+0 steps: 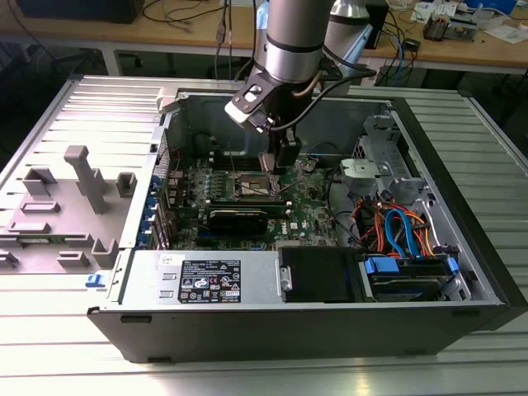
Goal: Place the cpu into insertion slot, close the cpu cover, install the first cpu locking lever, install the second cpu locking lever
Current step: 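Place the cpu into insertion slot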
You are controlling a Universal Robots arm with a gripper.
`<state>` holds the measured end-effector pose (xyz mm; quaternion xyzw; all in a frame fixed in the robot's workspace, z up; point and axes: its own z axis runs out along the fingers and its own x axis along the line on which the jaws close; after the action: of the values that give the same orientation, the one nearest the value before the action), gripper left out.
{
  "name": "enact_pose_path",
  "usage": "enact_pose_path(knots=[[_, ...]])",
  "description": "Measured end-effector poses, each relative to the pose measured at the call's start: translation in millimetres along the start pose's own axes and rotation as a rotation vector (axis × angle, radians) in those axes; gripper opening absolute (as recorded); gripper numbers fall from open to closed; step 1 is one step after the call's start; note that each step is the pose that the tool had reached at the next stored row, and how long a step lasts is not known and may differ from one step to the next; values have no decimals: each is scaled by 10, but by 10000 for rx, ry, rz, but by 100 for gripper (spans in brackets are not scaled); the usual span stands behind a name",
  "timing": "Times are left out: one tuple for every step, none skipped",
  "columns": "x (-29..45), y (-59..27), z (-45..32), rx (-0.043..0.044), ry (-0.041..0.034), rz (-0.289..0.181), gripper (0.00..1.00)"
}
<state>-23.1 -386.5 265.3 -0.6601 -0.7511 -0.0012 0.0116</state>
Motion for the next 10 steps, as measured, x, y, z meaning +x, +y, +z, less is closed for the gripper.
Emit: enact_pose_path(knots=[[0, -2, 7, 1, -2, 2, 55], [0, -2, 7, -2, -4, 2, 55], [0, -2, 7, -6, -4, 3, 55], [1, -7, 10, -26, -5, 28, 55], [3, -13, 26, -36, 3, 511, 55], [32, -32, 66, -42, 5, 722, 55], [42, -46, 76, -42, 6, 741, 55], [50, -57, 83, -42, 4, 754, 55], [62, -69, 94, -44, 4, 772, 55], [69, -79, 104, -45, 5, 792, 55]])
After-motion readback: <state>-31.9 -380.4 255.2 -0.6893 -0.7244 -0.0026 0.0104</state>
